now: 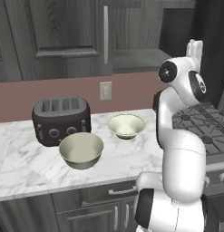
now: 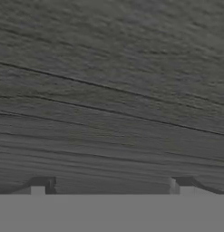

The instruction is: Open the cabinet. Pick the bowls from the counter and place them in the cabinet. Then close the cabinet.

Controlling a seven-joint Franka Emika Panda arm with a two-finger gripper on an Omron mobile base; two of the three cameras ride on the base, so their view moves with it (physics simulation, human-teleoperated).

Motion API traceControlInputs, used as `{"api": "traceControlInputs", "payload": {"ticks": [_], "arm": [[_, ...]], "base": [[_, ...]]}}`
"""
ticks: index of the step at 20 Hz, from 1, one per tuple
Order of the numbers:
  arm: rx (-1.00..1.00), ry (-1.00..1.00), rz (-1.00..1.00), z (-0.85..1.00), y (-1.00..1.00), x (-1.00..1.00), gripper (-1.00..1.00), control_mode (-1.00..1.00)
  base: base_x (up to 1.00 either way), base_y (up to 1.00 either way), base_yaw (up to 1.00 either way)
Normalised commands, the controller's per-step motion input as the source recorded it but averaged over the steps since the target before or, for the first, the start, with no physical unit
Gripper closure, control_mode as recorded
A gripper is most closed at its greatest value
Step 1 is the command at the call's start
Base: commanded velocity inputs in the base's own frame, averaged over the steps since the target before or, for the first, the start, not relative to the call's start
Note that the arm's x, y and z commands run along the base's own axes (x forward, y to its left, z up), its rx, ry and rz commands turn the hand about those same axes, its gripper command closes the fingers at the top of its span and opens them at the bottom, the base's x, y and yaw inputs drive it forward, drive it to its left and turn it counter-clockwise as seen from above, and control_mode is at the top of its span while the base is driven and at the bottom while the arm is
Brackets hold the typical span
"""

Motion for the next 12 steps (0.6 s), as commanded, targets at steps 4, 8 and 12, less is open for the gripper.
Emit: {"api": "traceControlInputs", "payload": {"ticks": [4,8,12], "arm": [[0.12,0.0,-0.27,-0.01,-0.65,0.21,-1.0,-1.0],[0.16,-0.02,-0.19,-0.03,-0.88,0.18,-1.0,-1.0],[0.18,-0.16,-0.04,-0.27,-0.99,0.22,-1.0,-1.0]], "base": [[0.0,0.0,0.0],[0.0,0.0,0.0],[0.0,0.0,0.0]]}}
